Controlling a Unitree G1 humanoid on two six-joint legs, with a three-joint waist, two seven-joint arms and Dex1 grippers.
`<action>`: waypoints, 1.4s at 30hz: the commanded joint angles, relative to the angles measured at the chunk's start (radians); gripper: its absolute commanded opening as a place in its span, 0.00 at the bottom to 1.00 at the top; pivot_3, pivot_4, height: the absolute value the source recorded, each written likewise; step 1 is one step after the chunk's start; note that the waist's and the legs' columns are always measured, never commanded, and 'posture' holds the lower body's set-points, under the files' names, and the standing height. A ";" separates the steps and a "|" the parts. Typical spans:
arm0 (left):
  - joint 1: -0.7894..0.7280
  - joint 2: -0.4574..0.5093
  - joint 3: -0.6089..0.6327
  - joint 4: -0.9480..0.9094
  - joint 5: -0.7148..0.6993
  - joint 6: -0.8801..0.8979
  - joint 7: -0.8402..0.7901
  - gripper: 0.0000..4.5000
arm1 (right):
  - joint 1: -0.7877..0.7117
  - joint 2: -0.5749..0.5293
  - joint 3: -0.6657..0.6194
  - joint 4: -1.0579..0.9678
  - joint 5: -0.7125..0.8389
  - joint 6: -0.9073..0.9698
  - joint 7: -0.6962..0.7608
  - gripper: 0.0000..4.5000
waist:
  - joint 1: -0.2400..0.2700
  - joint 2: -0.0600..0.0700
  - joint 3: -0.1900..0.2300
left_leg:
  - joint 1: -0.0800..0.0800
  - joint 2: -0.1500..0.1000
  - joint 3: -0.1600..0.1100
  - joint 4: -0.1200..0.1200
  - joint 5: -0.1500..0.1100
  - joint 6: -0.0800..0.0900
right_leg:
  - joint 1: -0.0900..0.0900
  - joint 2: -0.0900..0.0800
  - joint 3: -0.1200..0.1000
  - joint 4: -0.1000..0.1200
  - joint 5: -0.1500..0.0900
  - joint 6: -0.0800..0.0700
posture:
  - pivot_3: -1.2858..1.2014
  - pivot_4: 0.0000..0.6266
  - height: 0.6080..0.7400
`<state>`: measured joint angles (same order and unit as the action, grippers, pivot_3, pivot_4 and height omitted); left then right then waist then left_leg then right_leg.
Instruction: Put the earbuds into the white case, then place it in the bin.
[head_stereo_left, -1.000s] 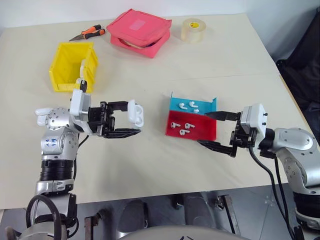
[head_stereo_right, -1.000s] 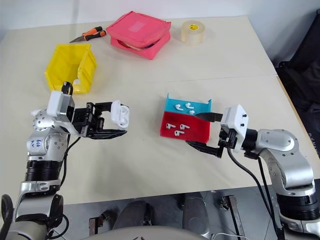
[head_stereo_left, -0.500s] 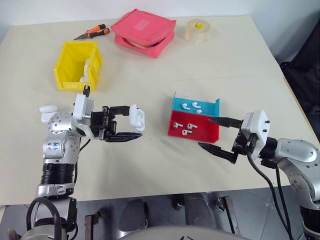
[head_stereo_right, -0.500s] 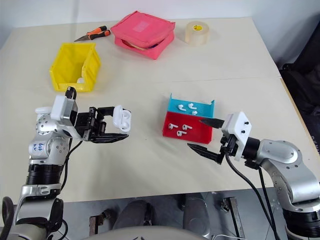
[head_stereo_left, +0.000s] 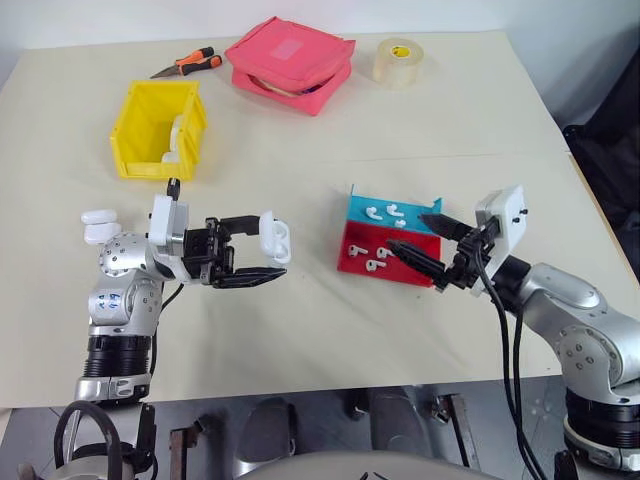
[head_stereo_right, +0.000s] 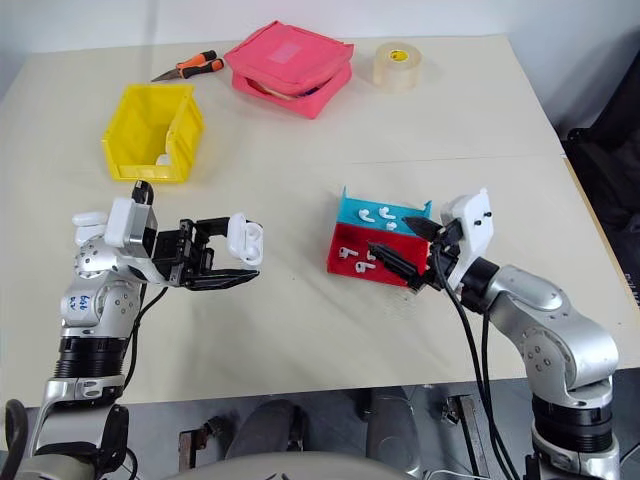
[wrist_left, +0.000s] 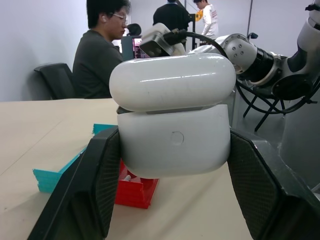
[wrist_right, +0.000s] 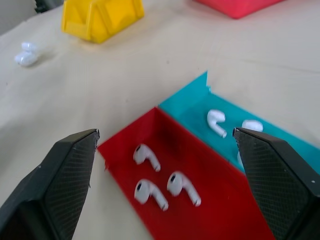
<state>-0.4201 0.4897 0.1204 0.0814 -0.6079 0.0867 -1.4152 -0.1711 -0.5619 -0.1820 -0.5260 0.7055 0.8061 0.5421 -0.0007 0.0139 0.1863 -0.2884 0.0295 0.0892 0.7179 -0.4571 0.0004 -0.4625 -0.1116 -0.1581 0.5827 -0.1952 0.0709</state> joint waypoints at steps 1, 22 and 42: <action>0.000 0.009 0.020 -0.041 -0.025 -0.013 0.003 0.62 | -0.008 -0.028 -0.002 -0.036 -0.013 -0.036 0.018 1.00 | -0.001 0.000 0.000 | 0.000 0.000 0.000 0.000 0.000 0.000 | 0.000 0.000 0.000 0.000 0.000 0.000 | 0.52 0.24 1.00; 0.011 0.003 0.012 -0.050 -0.024 -0.007 -0.001 0.62 | 0.076 -0.329 -0.011 -0.025 -0.067 -0.059 0.270 1.00 | 0.023 0.003 0.001 | -0.011 -0.013 -0.036 0.001 0.006 0.009 | 0.017 -0.017 -0.026 -0.018 0.005 0.010 | 0.52 0.24 1.00; -0.010 -0.013 -0.008 -0.031 -0.028 0.001 -0.027 0.62 | 0.074 -0.427 -0.036 -0.107 -0.042 0.002 0.307 1.00 | 0.023 0.003 0.001 | -0.011 -0.012 -0.035 0.002 0.006 0.009 | 0.018 -0.016 -0.025 -0.021 0.007 0.011 | 0.52 0.24 1.00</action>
<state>-0.4220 0.4802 0.1038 0.0569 -0.6085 0.0936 -1.4406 -0.0652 -0.9995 -0.2354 -0.5937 0.6363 0.7787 0.8752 0.0223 0.0166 0.1871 -0.2994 0.0171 0.0545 0.7198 -0.4508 0.0092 -0.4449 -0.1274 -0.1836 0.5621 -0.1886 0.0819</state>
